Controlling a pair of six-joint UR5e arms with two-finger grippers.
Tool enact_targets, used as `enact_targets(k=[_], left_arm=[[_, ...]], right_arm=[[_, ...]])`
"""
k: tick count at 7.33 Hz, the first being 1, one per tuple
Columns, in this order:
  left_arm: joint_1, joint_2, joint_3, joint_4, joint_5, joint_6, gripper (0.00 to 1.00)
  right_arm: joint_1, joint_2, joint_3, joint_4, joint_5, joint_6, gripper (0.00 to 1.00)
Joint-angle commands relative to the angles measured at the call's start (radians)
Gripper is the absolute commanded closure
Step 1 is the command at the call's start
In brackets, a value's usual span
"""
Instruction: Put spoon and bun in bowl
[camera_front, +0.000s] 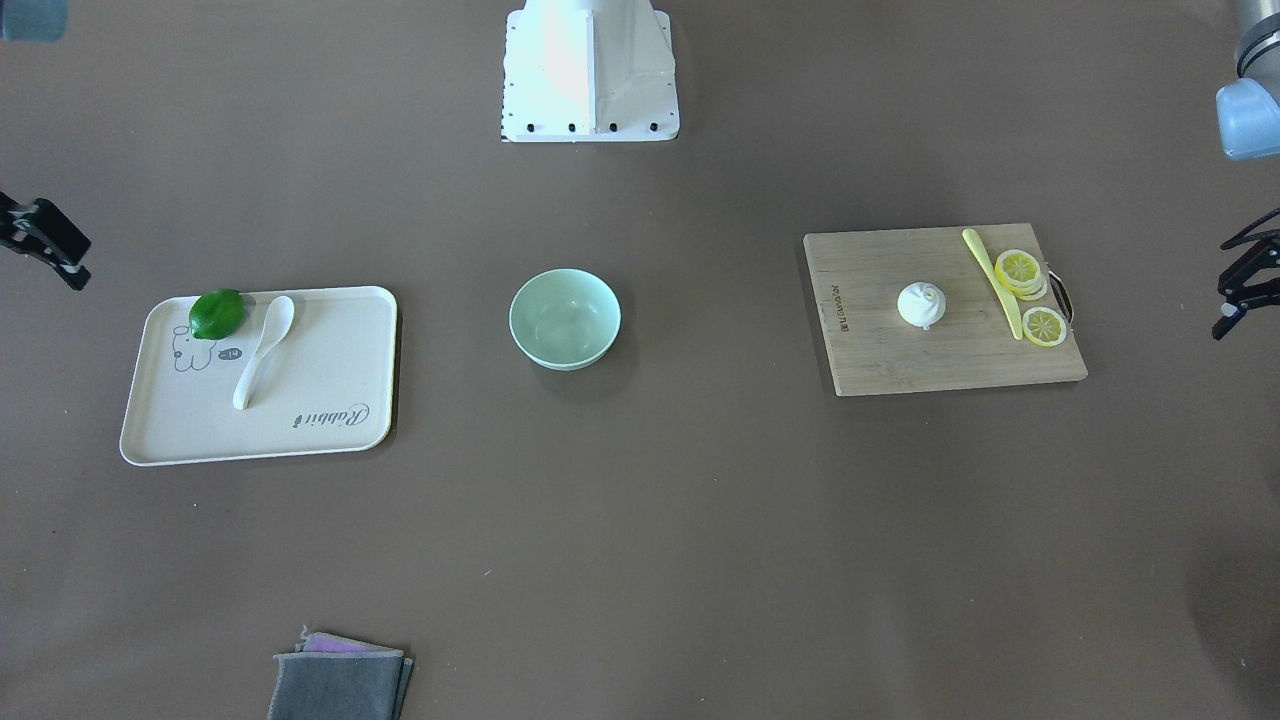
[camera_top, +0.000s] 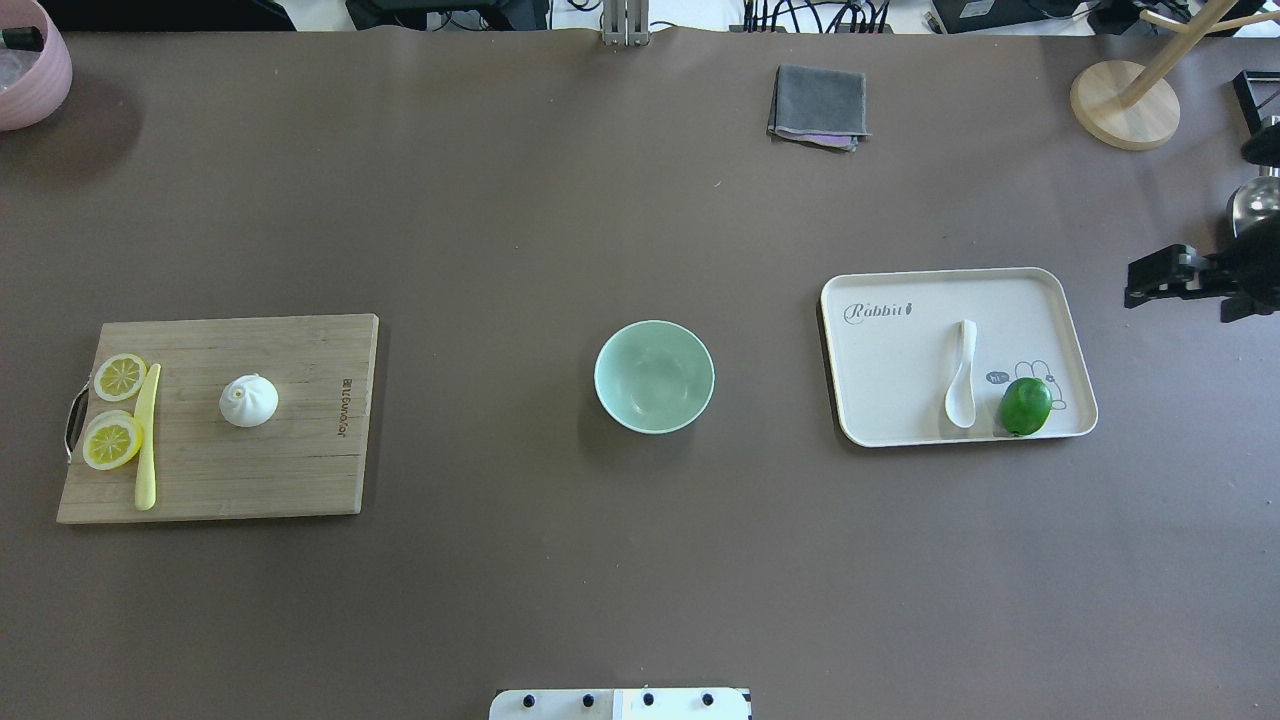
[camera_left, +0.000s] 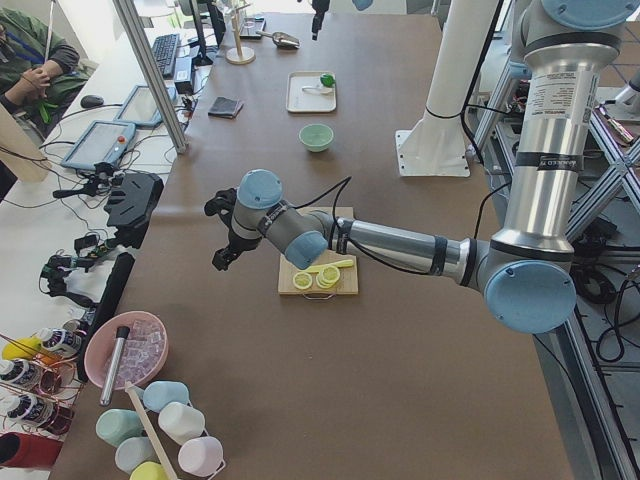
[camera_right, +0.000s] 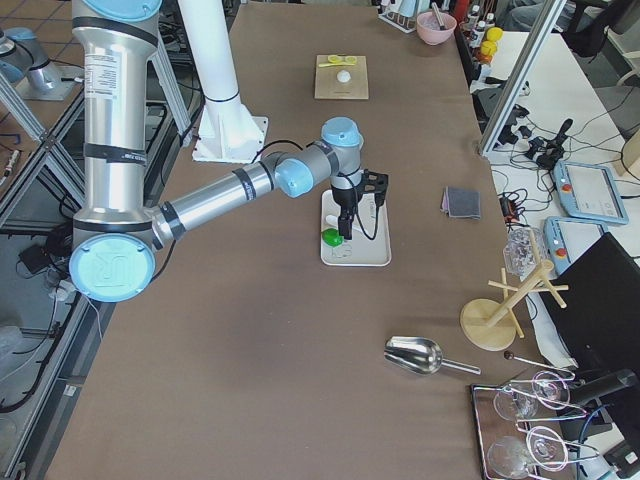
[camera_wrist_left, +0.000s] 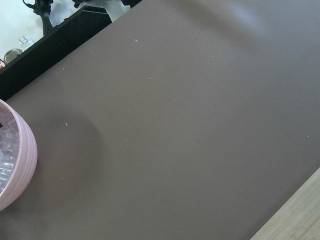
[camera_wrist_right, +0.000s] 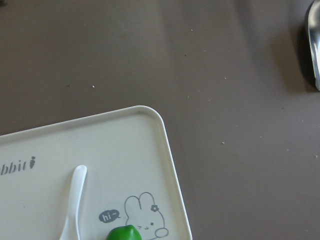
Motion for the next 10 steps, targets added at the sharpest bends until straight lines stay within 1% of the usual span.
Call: enact_targets(k=[1,2,3,5,6,7,8,9,10], left_arm=[[0.000,0.005,-0.001,0.000,0.000,0.000,0.01],[0.000,0.007,0.000,-0.002,0.000,0.002,0.01],[0.000,0.007,0.000,-0.002,0.000,0.002,0.01],[0.003,0.007,0.002,-0.002,0.001,0.003,0.01],[0.005,0.007,0.003,-0.002,0.002,0.003,0.01],[0.005,0.007,0.003,-0.002,0.002,0.003,0.01],[0.005,0.007,0.003,-0.002,0.000,0.002,0.01],[0.006,0.010,0.003,-0.002,0.001,0.003,0.01],[0.006,0.011,0.003,-0.002,0.002,0.003,0.01]], right_arm=[[-0.122,0.107,-0.082,0.018,-0.083,0.067,0.12],[-0.136,0.126,-0.105,0.019,-0.083,0.072,0.27],[-0.159,0.132,-0.125,0.051,-0.090,0.087,0.39],[-0.201,0.138,-0.221,0.218,-0.103,0.208,0.41],[-0.230,0.138,-0.255,0.270,-0.139,0.254,0.41],[-0.251,0.138,-0.271,0.295,-0.156,0.276,0.41],[-0.271,0.143,-0.274,0.295,-0.178,0.293,0.43],[-0.294,0.143,-0.286,0.295,-0.201,0.323,0.49],[-0.311,0.146,-0.288,0.297,-0.204,0.357,0.51]])
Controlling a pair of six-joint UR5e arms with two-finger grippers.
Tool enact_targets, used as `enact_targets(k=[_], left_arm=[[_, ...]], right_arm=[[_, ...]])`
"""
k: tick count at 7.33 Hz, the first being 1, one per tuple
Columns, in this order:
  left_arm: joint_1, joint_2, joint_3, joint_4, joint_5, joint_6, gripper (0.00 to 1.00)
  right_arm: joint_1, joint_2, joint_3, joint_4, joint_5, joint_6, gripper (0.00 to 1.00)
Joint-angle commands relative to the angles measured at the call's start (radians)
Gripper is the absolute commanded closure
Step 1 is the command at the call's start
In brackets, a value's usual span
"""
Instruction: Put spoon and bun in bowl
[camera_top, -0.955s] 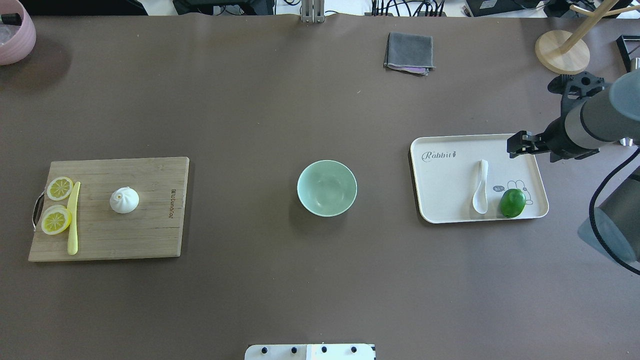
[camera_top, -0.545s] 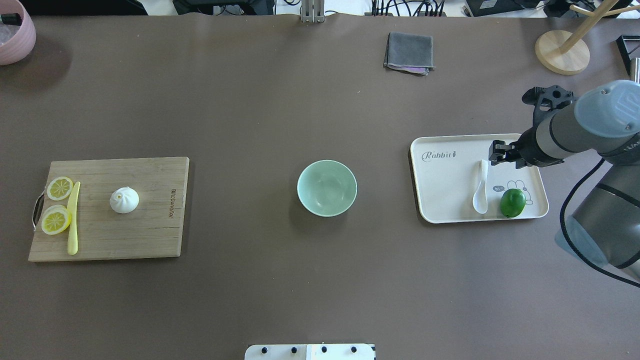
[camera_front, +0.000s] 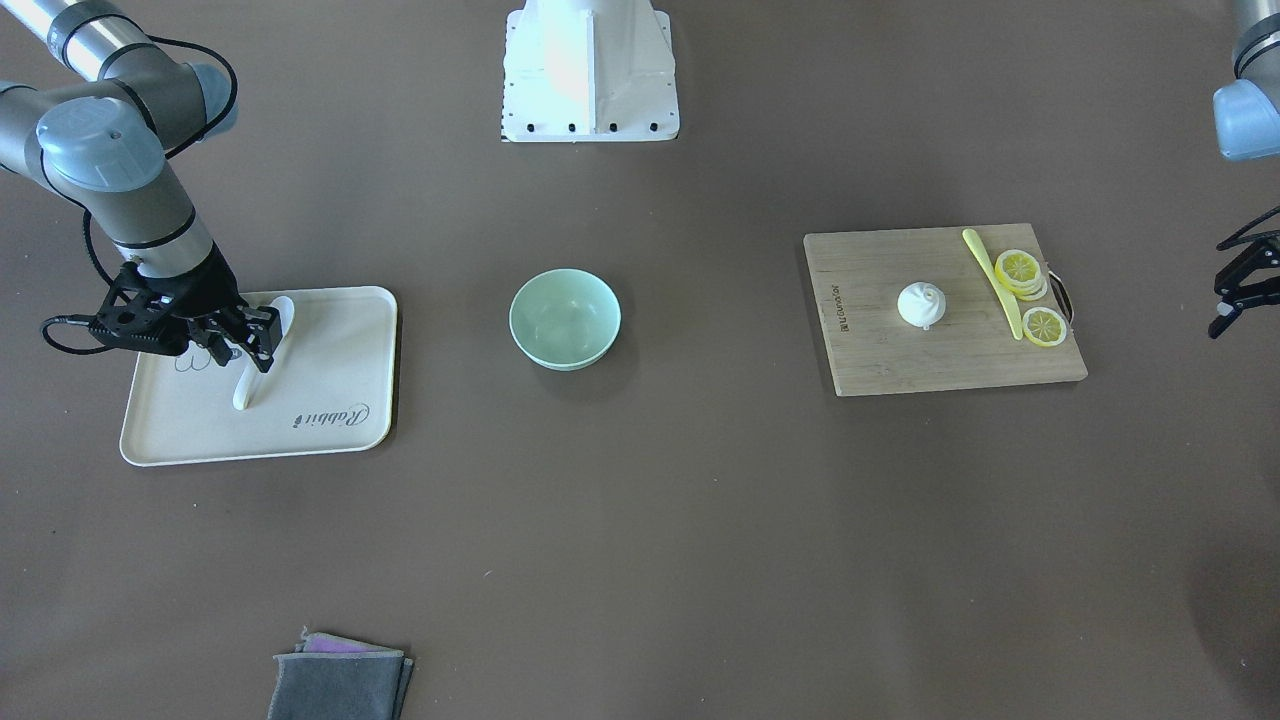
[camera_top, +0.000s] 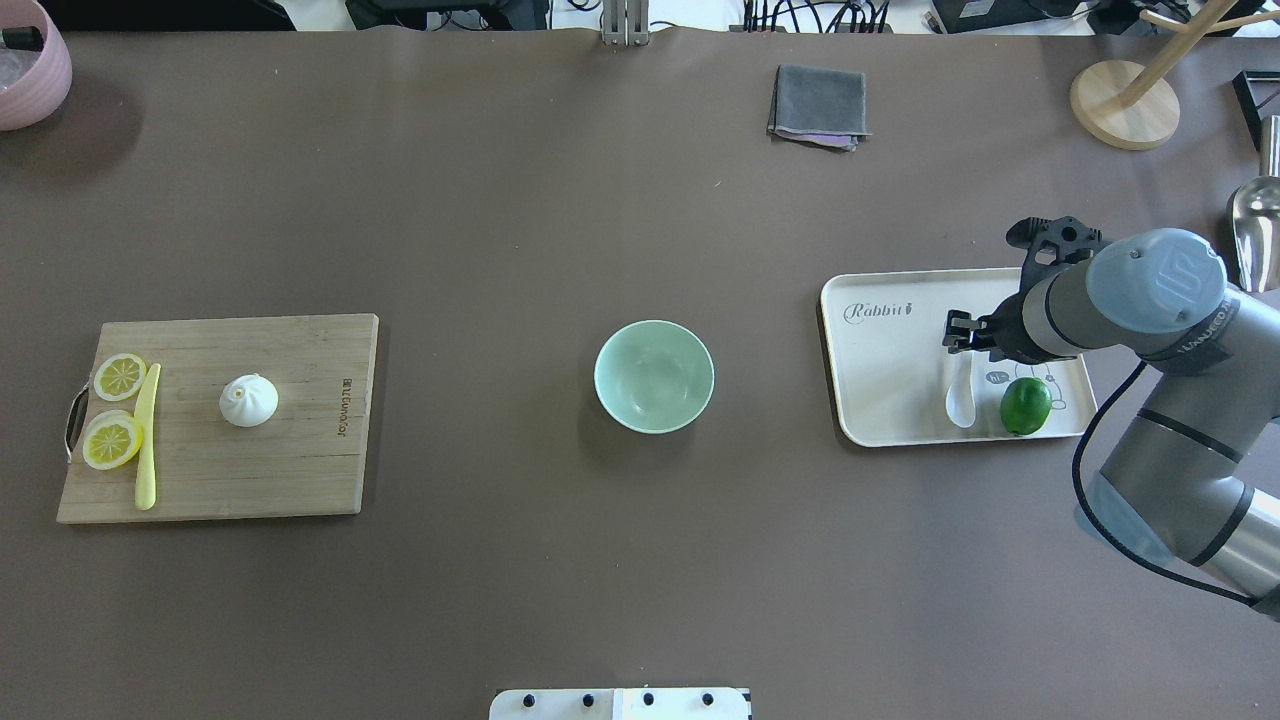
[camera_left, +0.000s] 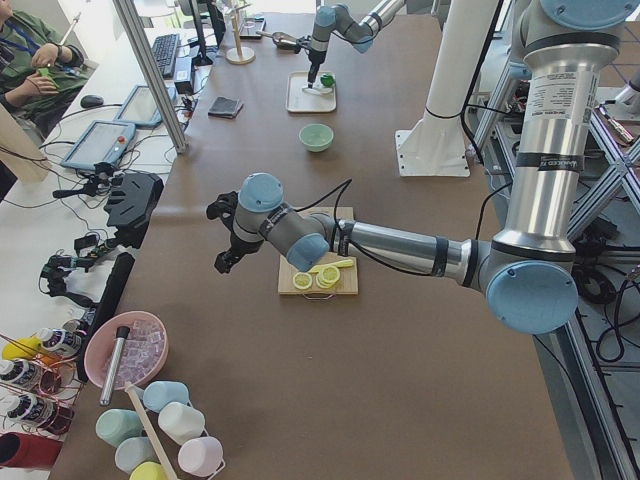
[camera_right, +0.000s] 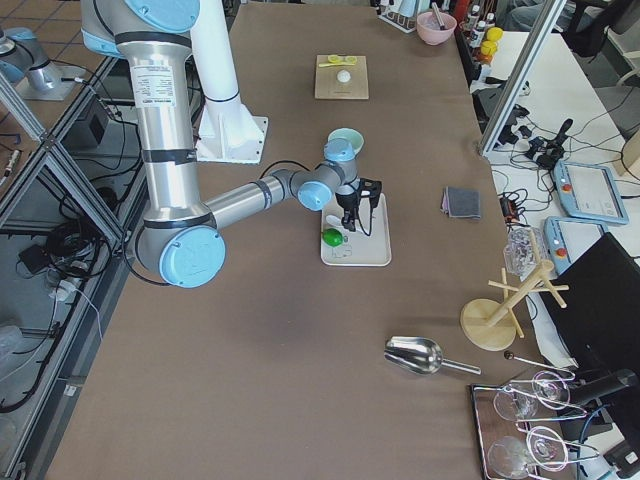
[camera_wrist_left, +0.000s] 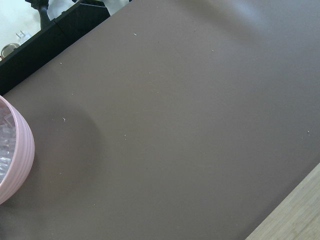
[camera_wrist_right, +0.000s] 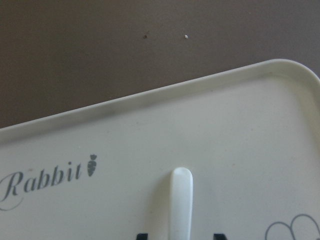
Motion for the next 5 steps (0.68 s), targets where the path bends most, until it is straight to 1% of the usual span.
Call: enact_targets(k=[1,2,3,4,5], left_arm=[[0.001,0.002,0.000,0.000,0.000,0.000,0.01],[0.001,0.002,0.000,0.000,0.000,-0.001,0.01],[0.001,0.008,0.005,-0.002,0.000,0.000,0.01],[0.001,0.008,0.005,-0.002,0.000,0.000,0.01],[0.001,0.008,0.005,-0.002,0.000,0.000,0.01]], right_arm=[[-0.031,0.001,-0.007,0.004,-0.017,0.042,0.54],[-0.045,0.000,-0.013,0.002,-0.049,0.046,0.54],[-0.048,0.000,-0.013,0.002,-0.051,0.050,0.55],[-0.048,0.001,-0.007,0.002,-0.051,0.055,0.75],[-0.048,0.001,-0.006,0.002,-0.053,0.055,1.00]])
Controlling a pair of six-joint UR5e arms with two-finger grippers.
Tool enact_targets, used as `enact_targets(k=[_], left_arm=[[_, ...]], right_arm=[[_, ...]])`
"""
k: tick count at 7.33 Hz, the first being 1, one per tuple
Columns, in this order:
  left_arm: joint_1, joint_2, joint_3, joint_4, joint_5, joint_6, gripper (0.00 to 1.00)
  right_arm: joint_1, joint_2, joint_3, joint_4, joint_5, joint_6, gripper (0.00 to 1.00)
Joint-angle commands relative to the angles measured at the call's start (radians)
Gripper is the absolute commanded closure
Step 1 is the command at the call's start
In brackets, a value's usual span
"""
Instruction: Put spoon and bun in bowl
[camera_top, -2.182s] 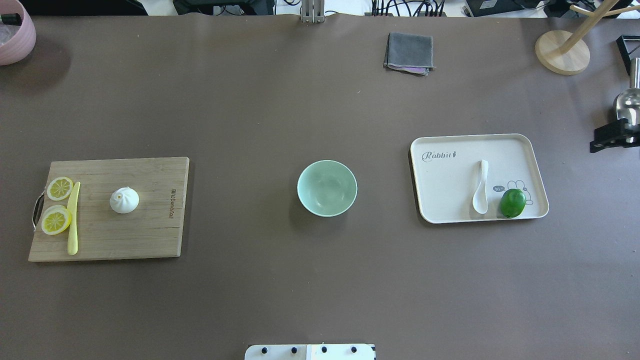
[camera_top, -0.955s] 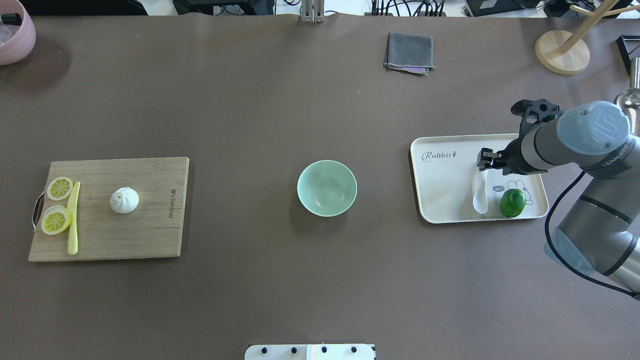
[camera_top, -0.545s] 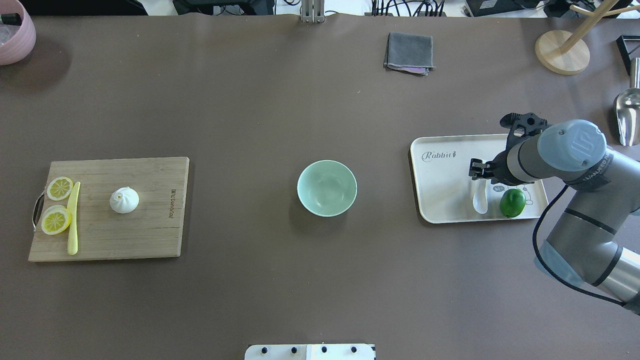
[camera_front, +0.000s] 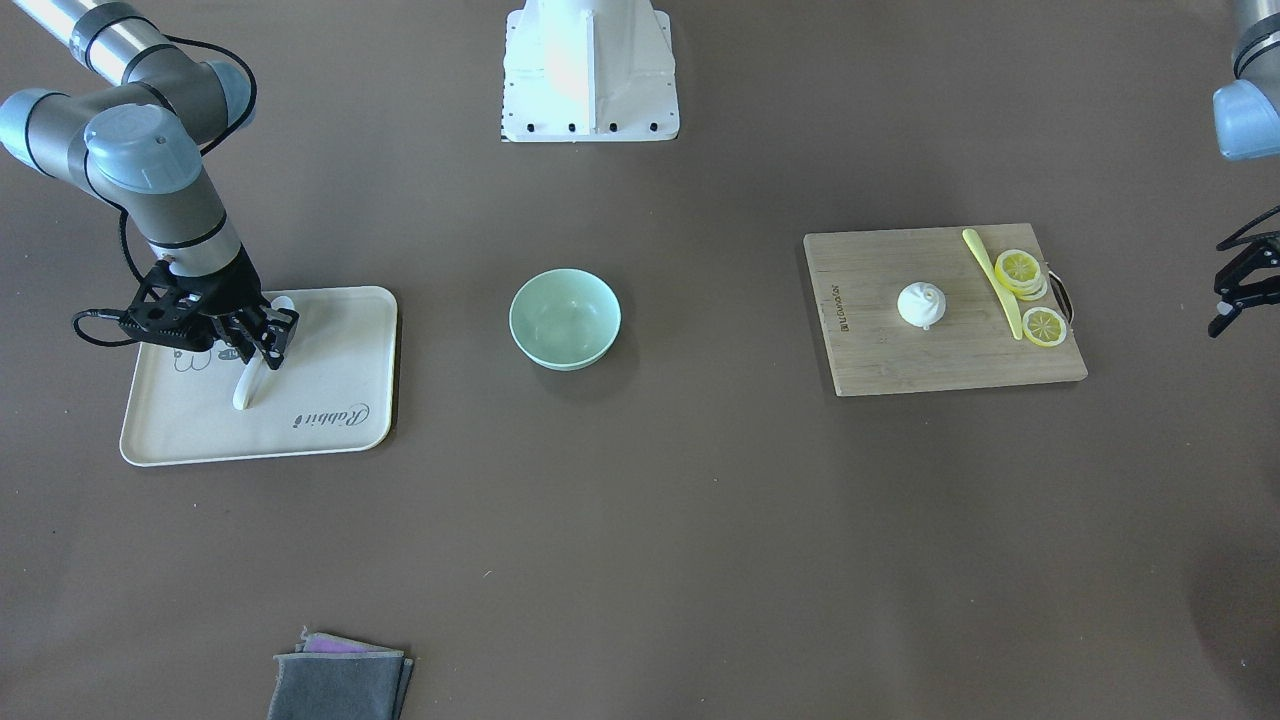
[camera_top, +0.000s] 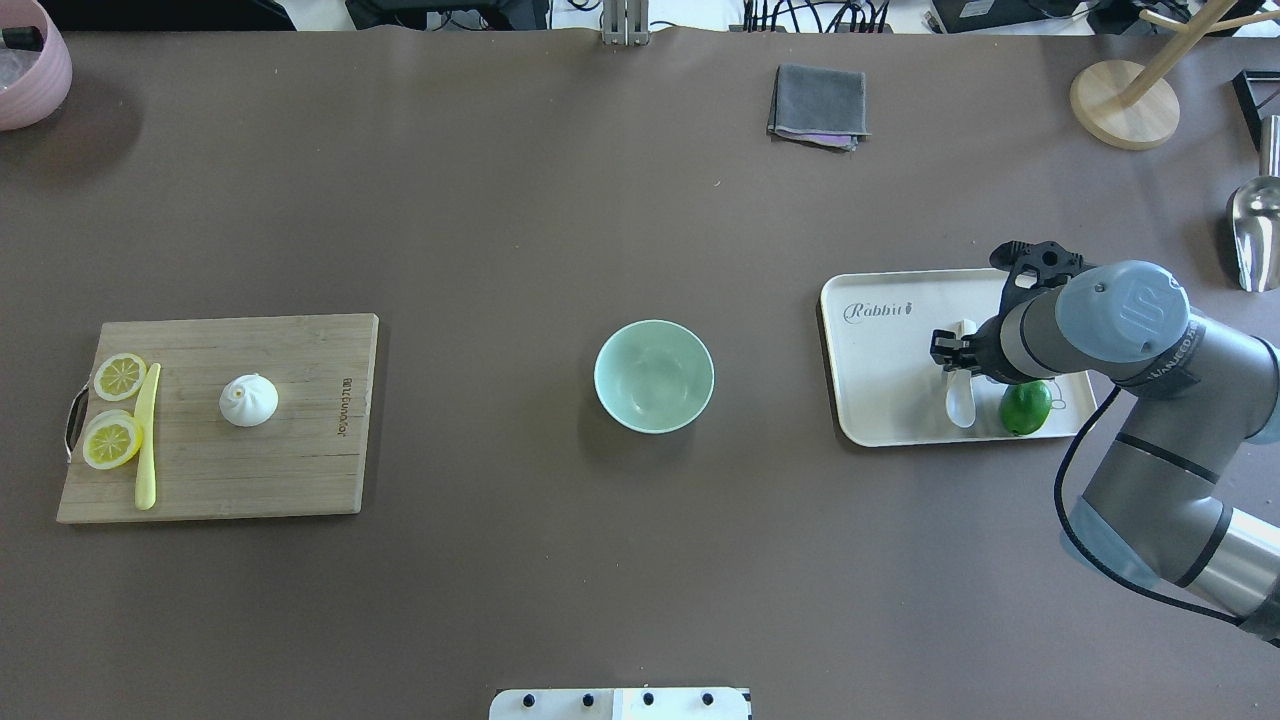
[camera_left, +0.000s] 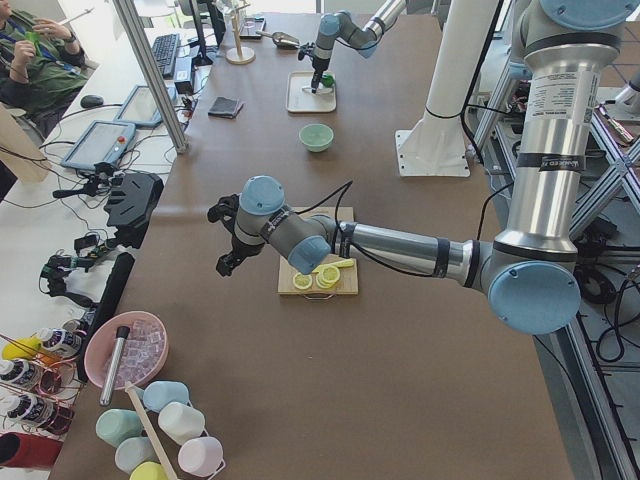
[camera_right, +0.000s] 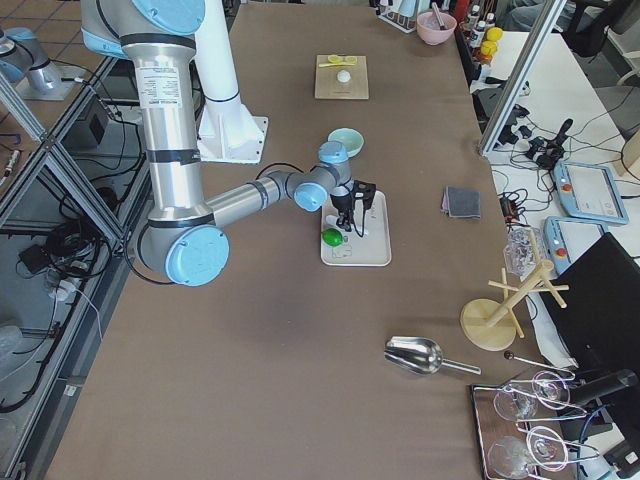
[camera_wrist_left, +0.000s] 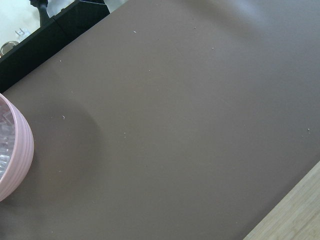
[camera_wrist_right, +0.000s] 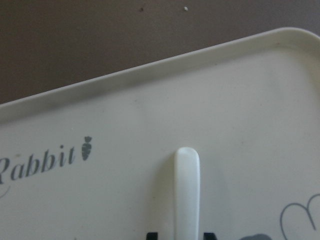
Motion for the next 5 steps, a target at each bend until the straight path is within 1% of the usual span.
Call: enact_targets(k=[1,2,3,4,5], left_arm=[[0.000,0.001,0.001,0.000,0.000,0.000,0.01],[0.002,0.001,0.002,0.001,0.000,0.000,0.01],[0.003,0.001,0.002,0.001,0.000,-0.001,0.01],[0.009,-0.001,0.002,0.001,0.000,-0.001,0.01],[0.014,-0.001,0.002,0.001,0.000,-0.001,0.01]], right_arm=[[-0.001,0.002,0.011,0.001,-0.003,0.018,1.00],[-0.001,0.022,0.023,-0.005,-0.003,0.027,1.00],[-0.003,0.063,0.021,-0.017,-0.003,0.074,1.00],[-0.010,0.121,0.018,-0.055,-0.004,0.152,1.00],[-0.030,0.217,0.018,-0.152,-0.029,0.223,1.00]])
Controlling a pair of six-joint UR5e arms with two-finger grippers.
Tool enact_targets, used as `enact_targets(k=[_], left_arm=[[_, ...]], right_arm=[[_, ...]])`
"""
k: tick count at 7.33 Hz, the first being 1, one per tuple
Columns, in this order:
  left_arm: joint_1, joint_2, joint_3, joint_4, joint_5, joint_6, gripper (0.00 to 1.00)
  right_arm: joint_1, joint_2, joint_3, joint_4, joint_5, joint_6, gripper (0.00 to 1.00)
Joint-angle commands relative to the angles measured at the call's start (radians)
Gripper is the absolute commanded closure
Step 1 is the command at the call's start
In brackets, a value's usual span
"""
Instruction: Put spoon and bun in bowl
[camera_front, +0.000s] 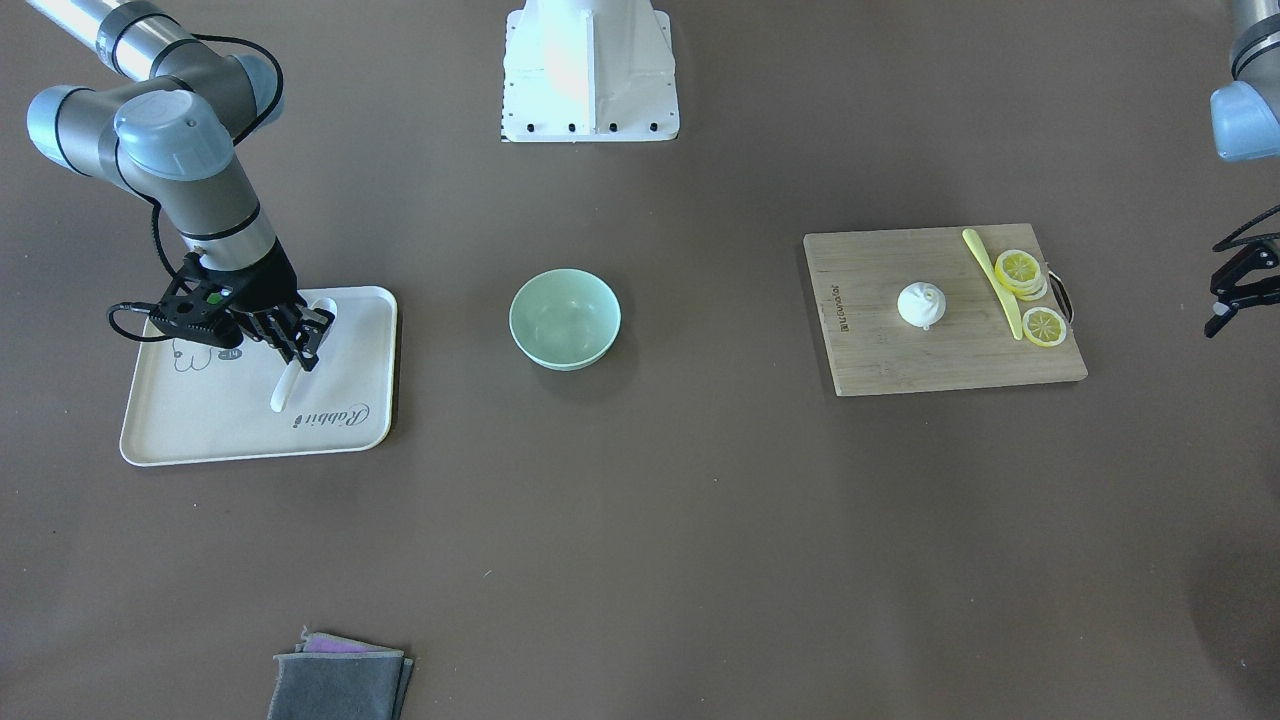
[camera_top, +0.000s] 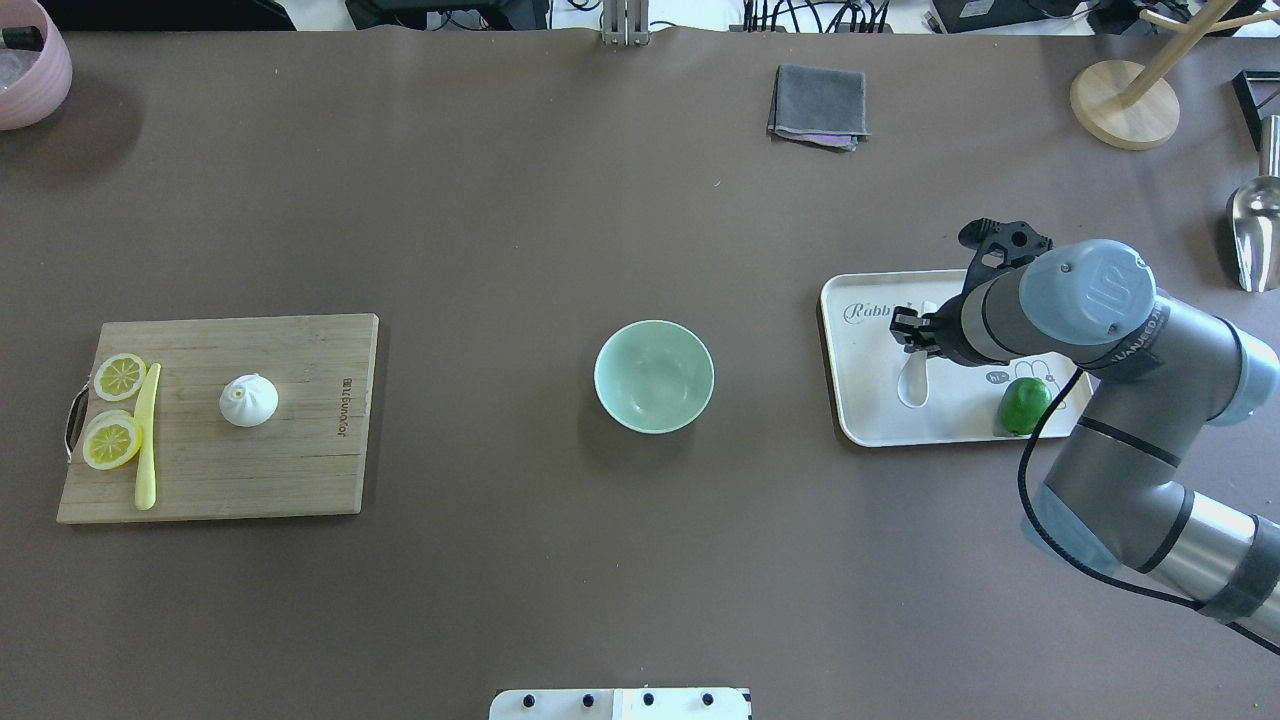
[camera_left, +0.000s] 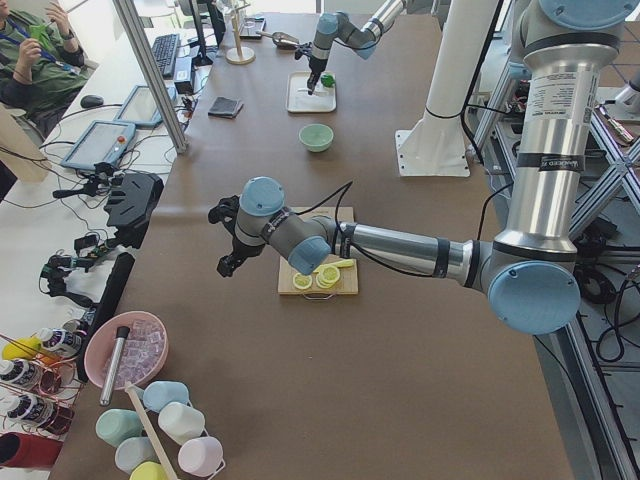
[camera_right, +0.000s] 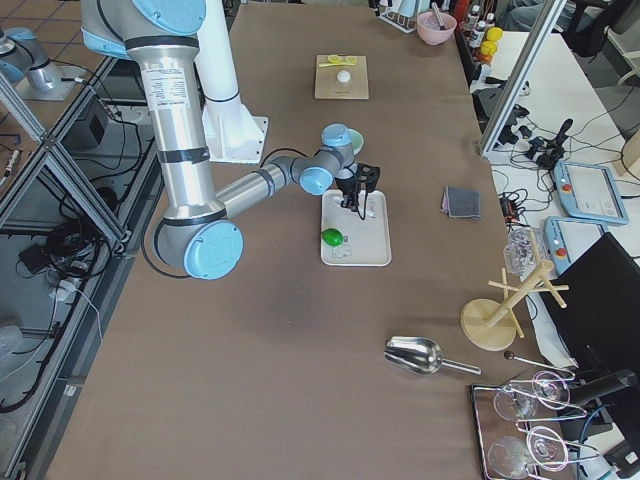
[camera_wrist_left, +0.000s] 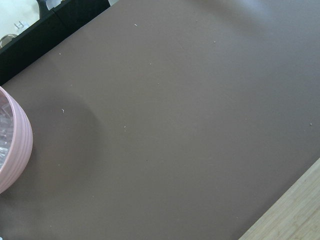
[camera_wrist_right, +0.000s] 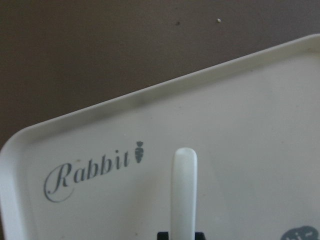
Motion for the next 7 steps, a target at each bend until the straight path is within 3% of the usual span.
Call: enact_targets(k=[1,3,5,6,7], left_arm=[[0.007,-0.001,0.000,0.000,-0.002,0.000,0.01],[0.016,-0.002,0.000,0.000,-0.002,-0.002,0.01],[0.023,-0.004,-0.001,0.000,-0.002,-0.014,0.01],[0.023,-0.005,-0.001,0.000,-0.002,-0.014,0.01],[0.023,-0.005,0.000,0.000,-0.002,-0.014,0.01]], right_arm=[[-0.062,0.220,-0.004,-0.212,-0.083,0.196,1.00],[-0.139,0.411,-0.017,-0.412,-0.160,0.361,1.00],[-0.202,0.535,-0.123,-0.443,-0.254,0.464,1.00],[-0.216,0.539,-0.137,-0.439,-0.262,0.468,1.00],[-0.219,0.537,-0.136,-0.441,-0.265,0.475,0.58]])
